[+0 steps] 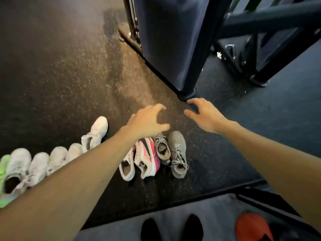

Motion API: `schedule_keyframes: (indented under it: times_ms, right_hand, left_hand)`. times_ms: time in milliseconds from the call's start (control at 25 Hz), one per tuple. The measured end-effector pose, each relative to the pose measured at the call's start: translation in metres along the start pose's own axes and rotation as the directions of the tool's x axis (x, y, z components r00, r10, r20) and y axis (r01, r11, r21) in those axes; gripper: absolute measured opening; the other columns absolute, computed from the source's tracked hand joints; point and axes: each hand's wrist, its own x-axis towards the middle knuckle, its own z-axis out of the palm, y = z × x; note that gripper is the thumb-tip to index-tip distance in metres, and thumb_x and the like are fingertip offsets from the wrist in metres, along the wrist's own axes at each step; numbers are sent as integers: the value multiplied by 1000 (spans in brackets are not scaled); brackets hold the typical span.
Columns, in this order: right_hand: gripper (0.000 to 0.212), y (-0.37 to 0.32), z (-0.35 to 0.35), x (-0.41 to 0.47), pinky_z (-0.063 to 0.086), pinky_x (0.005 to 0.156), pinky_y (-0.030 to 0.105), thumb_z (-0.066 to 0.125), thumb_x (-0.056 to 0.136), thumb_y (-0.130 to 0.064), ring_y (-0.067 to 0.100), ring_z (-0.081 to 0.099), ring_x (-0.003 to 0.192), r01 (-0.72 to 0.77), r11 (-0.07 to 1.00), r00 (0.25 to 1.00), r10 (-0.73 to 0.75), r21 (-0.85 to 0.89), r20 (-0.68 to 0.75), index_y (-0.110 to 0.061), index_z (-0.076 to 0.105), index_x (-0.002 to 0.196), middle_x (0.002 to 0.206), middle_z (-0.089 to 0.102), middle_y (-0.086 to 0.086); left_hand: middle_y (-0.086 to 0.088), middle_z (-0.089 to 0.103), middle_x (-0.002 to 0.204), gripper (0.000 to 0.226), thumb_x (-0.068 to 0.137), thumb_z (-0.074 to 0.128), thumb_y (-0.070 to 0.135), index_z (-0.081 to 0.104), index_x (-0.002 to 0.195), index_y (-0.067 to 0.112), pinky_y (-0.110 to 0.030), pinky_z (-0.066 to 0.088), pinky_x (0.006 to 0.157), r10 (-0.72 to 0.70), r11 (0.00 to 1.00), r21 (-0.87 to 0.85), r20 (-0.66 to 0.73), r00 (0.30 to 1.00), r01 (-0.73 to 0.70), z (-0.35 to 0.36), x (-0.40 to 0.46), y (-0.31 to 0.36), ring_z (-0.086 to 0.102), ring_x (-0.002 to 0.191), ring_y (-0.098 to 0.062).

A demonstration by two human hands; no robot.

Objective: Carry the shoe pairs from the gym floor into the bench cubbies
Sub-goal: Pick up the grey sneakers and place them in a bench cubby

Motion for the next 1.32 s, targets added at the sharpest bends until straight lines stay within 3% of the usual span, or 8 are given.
schedule_keyframes:
  times_ms: [200, 320, 520, 680, 800, 960, 1120, 1320]
  right_hand:
    - [55, 87, 148, 18, 32, 105, 50, 46, 94, -48, 29, 38, 131, -107, 994, 993, 108, -16, 58, -25, 33, 142, 149, 34, 3]
    - [54, 133, 228, 9, 34, 104, 50, 49, 93, -47, 31, 35, 131, -147, 989, 986, 145, 11, 81, -24, 37, 140, 144, 40, 3]
    - [40, 173, 325, -26, 41, 94, 42, 57, 88, -45, 25, 45, 113, -149, 987, 976, 137, 56, 171, -23, 54, 121, 116, 56, 0]
    - [56, 181, 375, -39, 32, 100, 37, 68, 79, -45, 19, 38, 123, -56, 997, 964, 67, -47, 256, -24, 46, 127, 126, 50, -7]
    - [58, 182, 390, -34, 34, 99, 38, 69, 81, -30, 23, 37, 125, 38, 968, 953, 40, -247, 302, -20, 39, 130, 128, 47, -2]
    - [30, 181, 390, -32, 44, 87, 37, 55, 90, -13, 25, 44, 118, -18, 955, 955, 105, -296, 279, -14, 49, 120, 122, 50, 4]
    - [32, 176, 365, -42, 49, 79, 34, 54, 91, -11, 22, 40, 117, 5, 965, 974, 55, -262, 219, -15, 44, 121, 120, 46, 1]
    - [30, 140, 288, -44, 49, 72, 30, 51, 94, -15, 21, 40, 115, -28, 967, 994, 53, -253, 92, -16, 42, 123, 118, 45, 0]
  left_hand:
    - [-3, 48, 138, 70, 79, 63, 56, 38, 137, 27, -45, 42, 98, -40, 998, 48, 78, 996, 37, 164, 48, -66, 47, 126, -28]
    - [-4, 53, 134, 66, 81, 61, 54, 43, 135, 20, -44, 45, 95, -89, 996, 38, 144, 986, 84, 246, 61, -95, 51, 121, -28]
    - [-6, 49, 139, 74, 85, 59, 52, 31, 144, 17, -43, 42, 97, -135, 985, 139, 274, 952, 100, 332, 75, -121, 48, 124, -29]
    - [-6, 41, 143, 81, 87, 60, 40, 18, 151, 15, -45, 33, 103, -117, 954, 294, 209, 971, 52, 369, 83, -121, 36, 132, -27]
    - [-6, 47, 131, 61, 87, 63, 34, 40, 138, 12, -41, 36, 97, -119, 914, 402, 120, 986, 62, 384, 83, -116, 38, 125, -27]
    - [-3, 55, 117, 30, 90, 60, 18, 53, 119, 19, -40, 42, 84, -149, 932, 352, 144, 978, 90, 407, 59, -116, 49, 113, -26]
    - [-2, 57, 110, 33, 88, 60, 9, 53, 118, 22, -37, 44, 78, -114, 964, 254, 133, 984, 78, 392, 37, -108, 55, 105, -26]
    - [0, 56, 110, 40, 84, 61, 6, 52, 118, 25, -37, 39, 78, -43, 951, 308, 103, 994, 9, 311, 29, -66, 56, 105, -28]
